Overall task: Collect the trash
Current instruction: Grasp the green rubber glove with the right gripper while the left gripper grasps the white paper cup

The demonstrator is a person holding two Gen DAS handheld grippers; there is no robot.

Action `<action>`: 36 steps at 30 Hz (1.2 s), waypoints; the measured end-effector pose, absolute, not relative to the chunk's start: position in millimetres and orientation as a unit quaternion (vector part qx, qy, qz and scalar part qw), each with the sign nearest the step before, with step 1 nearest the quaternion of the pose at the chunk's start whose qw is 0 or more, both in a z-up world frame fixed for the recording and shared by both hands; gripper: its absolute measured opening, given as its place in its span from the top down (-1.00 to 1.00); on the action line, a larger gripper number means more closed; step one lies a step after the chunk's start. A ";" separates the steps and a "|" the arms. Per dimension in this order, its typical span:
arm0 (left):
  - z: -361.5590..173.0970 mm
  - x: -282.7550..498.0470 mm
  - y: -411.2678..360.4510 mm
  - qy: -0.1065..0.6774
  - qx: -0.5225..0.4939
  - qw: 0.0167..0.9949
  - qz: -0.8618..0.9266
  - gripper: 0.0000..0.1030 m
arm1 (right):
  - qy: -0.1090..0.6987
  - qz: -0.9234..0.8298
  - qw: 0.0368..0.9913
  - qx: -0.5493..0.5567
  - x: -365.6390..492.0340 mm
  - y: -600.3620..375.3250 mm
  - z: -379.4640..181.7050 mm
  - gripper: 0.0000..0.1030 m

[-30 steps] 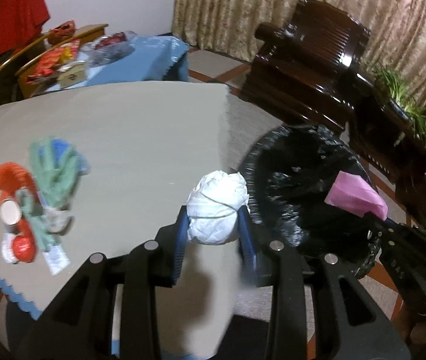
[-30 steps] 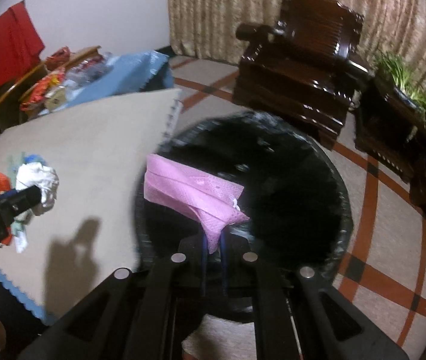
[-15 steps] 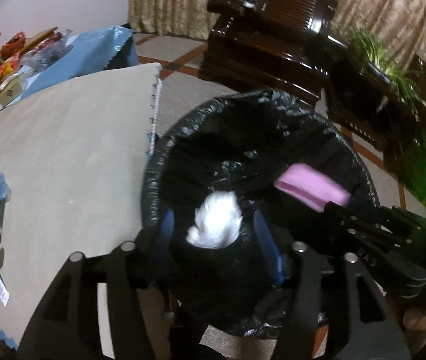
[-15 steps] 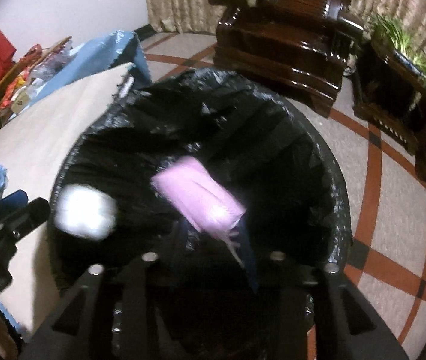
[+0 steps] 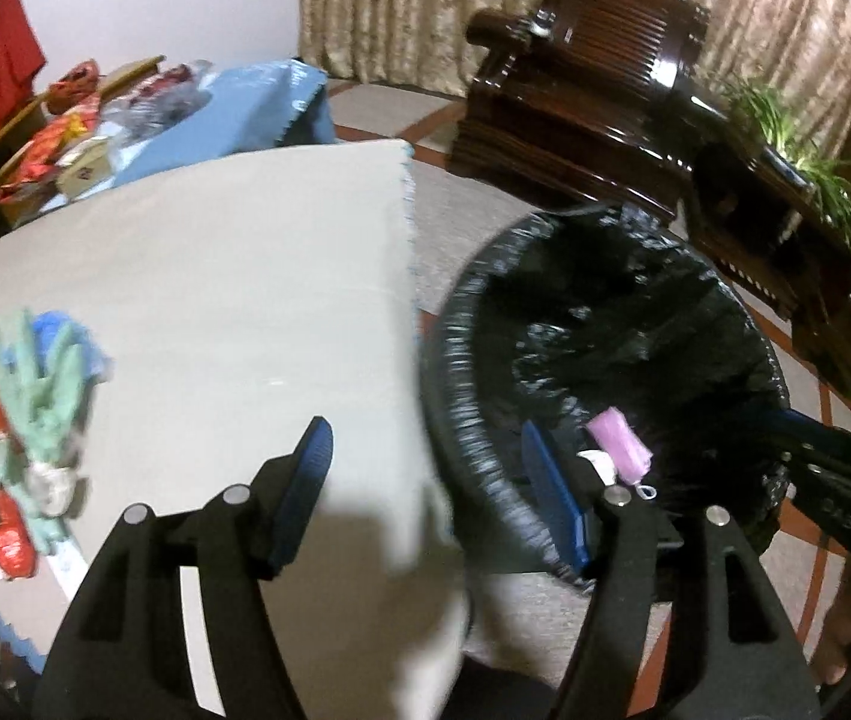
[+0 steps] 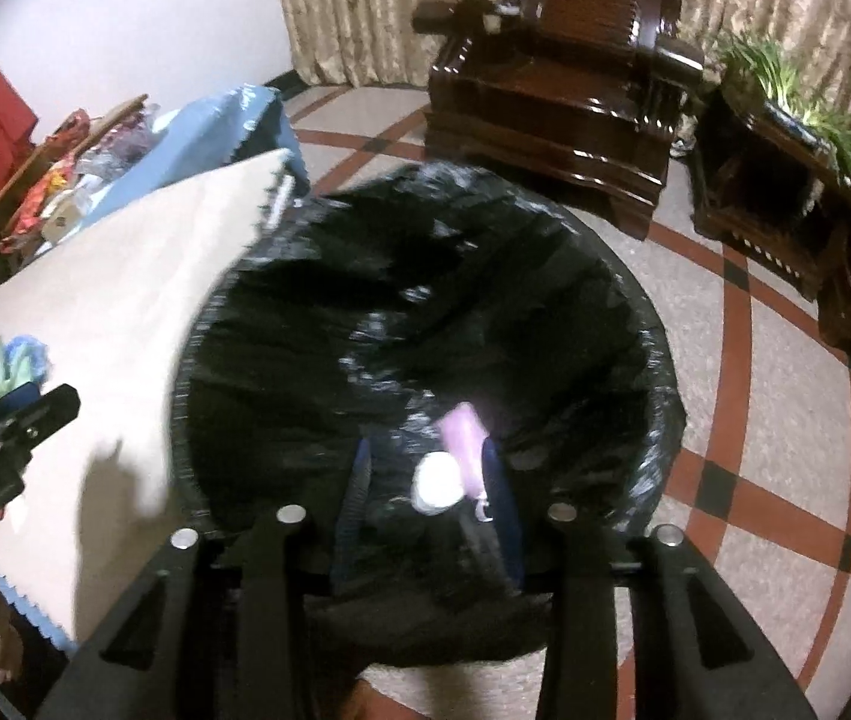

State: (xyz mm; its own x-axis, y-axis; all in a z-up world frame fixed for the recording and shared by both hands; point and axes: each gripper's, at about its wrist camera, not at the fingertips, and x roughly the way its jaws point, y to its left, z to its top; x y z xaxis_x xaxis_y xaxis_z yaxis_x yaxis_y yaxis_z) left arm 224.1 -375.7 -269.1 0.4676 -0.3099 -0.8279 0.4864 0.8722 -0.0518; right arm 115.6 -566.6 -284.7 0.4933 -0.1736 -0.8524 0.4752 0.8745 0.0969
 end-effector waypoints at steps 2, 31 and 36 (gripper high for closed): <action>-262.4 223.7 -357.0 0.454 0.096 0.856 -0.226 -0.33 | 0.457 -0.183 0.854 0.166 115.6 -549.1 -276.8 0.20; -247.8 267.0 3.1 0.431 0.026 0.900 -0.053 -0.67 | 0.448 -0.010 0.892 0.066 214.0 -230.5 -259.6 0.17; -261.7 278.4 28.8 0.440 0.006 0.896 -0.055 -0.67 | 0.445 -0.006 0.894 0.060 229.6 -201.9 -266.3 0.16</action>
State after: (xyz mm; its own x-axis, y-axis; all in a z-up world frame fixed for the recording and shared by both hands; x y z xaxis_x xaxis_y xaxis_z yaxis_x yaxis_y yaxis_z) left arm 278.4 28.8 -261.7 0.6074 -0.0928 -0.7890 0.1032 0.9940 -0.0375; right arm 229.6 -201.9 -266.3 0.6047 0.0429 -0.7953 0.0642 0.9927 0.1024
